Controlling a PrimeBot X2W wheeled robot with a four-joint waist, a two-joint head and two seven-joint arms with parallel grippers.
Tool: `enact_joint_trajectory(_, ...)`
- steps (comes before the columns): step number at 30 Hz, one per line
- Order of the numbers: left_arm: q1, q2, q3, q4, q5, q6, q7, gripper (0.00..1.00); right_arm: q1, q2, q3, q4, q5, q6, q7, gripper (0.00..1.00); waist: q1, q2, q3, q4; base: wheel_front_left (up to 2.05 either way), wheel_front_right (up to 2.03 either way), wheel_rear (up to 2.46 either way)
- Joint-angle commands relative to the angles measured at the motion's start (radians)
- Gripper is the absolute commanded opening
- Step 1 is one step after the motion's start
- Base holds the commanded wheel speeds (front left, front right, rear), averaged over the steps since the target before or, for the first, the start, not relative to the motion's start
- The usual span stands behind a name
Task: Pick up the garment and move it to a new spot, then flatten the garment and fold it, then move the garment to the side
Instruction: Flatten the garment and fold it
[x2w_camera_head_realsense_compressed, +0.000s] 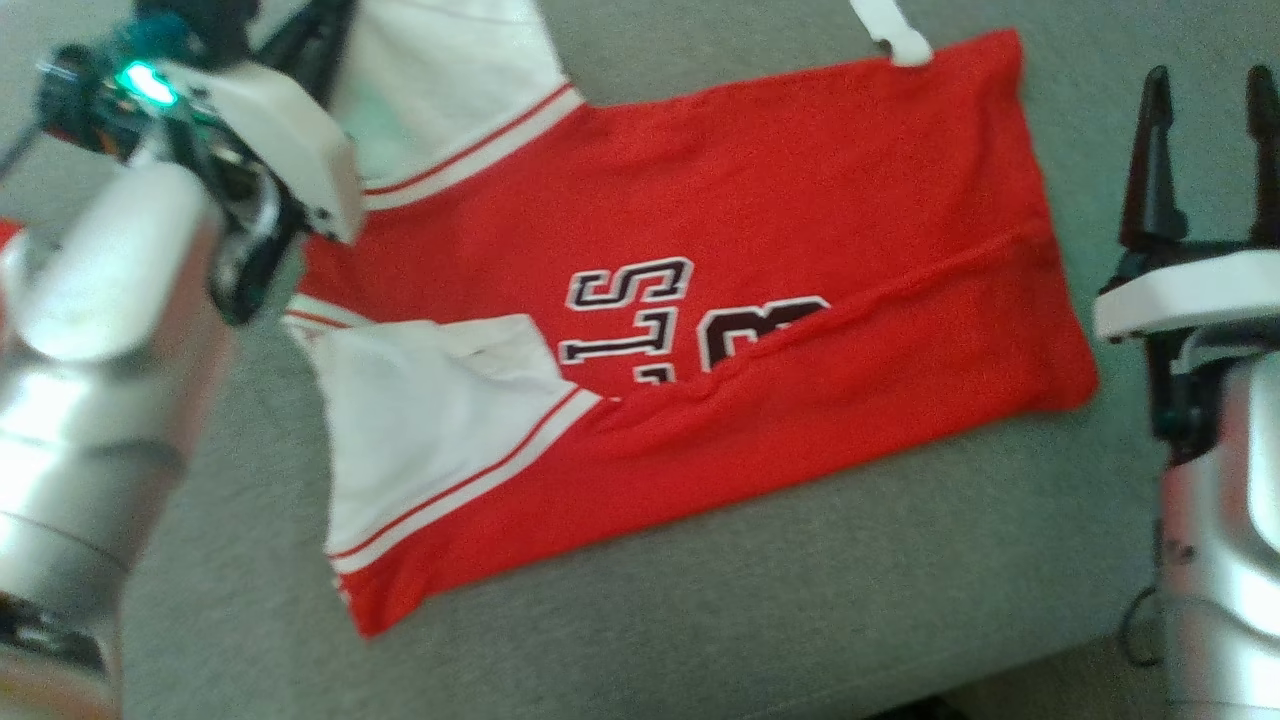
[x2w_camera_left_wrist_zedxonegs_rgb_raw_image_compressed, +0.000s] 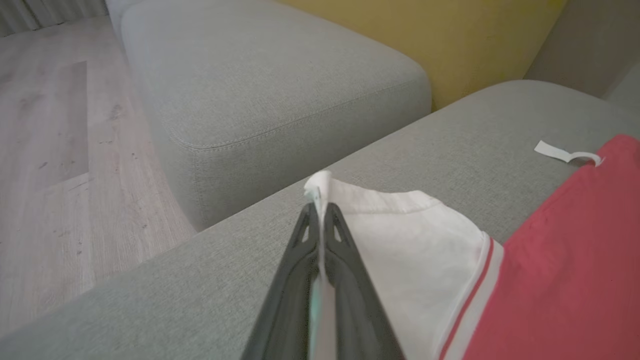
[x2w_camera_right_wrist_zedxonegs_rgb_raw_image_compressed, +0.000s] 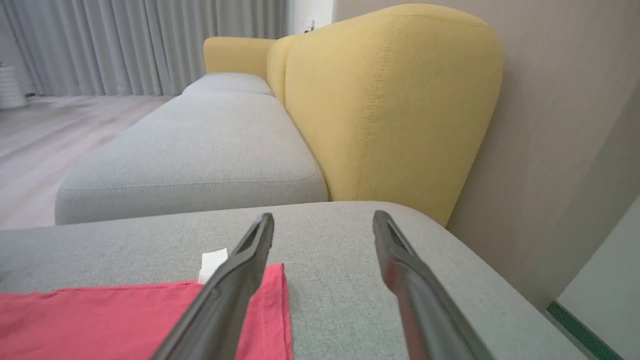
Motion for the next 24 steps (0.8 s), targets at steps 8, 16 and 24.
enact_joint_trajectory(8, 0.119, -0.008, -0.006, -0.217, 0.027, 0.059, -0.100, 0.00, -0.079, -0.155, 0.057, 0.050, -0.026, -0.001, 0.246, 1.00, 0.0001, 0.0000, -0.072, 0.197, 0.00, 0.00, 0.00)
enact_joint_trajectory(16, 0.184, -0.007, -0.036, -0.383, 0.047, 0.112, -0.090, 0.00, -0.159, -0.251, 0.044, 0.259, 0.025, -0.001, 0.359, 1.00, 0.0001, 0.0000, -0.042, 0.274, 0.00, 0.00, 0.00)
enact_joint_trajectory(24, 0.187, 0.007, -0.050, -0.484, 0.057, 0.135, -0.056, 0.00, -0.263, -0.288, 0.055, 0.449, 0.074, -0.001, 0.390, 1.00, 0.0001, 0.0000, -0.009, 0.308, 0.00, 0.00, 0.00)
